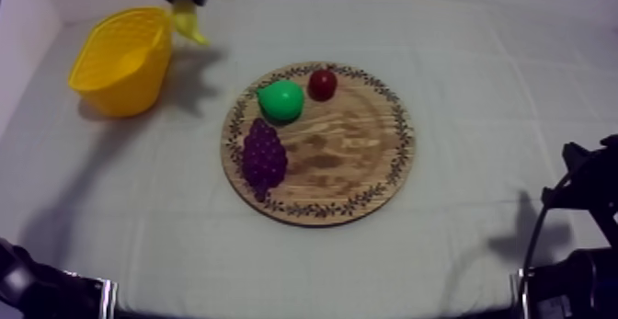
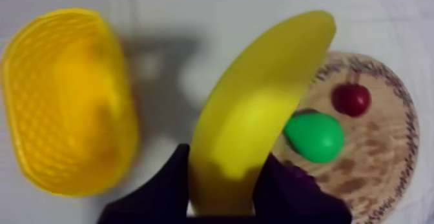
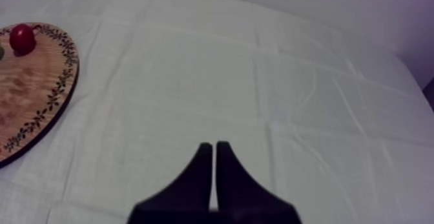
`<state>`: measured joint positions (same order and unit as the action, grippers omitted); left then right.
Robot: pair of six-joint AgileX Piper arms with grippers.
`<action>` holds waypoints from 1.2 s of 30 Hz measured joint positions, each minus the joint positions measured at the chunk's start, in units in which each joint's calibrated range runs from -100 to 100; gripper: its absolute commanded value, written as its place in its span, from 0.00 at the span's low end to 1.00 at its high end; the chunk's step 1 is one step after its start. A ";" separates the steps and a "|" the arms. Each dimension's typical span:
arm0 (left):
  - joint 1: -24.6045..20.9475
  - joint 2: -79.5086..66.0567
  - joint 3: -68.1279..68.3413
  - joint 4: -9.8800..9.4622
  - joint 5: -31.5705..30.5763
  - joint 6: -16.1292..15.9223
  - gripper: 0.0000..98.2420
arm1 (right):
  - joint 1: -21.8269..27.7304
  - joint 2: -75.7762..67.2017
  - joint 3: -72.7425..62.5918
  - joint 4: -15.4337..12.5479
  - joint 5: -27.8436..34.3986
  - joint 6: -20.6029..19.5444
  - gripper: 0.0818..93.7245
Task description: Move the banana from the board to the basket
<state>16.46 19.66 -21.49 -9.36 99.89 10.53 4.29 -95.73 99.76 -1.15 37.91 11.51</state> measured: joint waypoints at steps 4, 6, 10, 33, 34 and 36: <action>-4.56 0.10 -1.10 -0.86 0.01 -1.49 0.28 | 0.00 0.00 0.00 0.00 0.00 0.00 0.00; -7.03 0.92 -1.99 -1.17 -0.17 -2.20 0.28 | 0.00 0.00 0.00 0.00 0.00 0.00 0.00; -11.18 3.03 -3.02 -1.74 -0.51 -3.02 0.28 | 0.00 0.00 0.00 0.00 0.00 0.00 0.00; -16.50 15.63 3.84 0.15 -13.39 -2.53 0.30 | 0.00 0.00 0.00 0.00 0.00 0.00 0.00; -16.61 15.79 3.76 0.21 -14.02 -2.71 0.31 | 0.00 0.00 0.00 0.00 0.00 0.00 0.00; -16.84 16.23 3.51 0.40 -14.80 -3.06 0.33 | 0.00 0.00 0.00 0.00 0.00 0.00 0.00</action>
<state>-0.38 35.89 -17.98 -8.96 85.09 7.47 4.29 -95.73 99.76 -1.15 37.91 11.51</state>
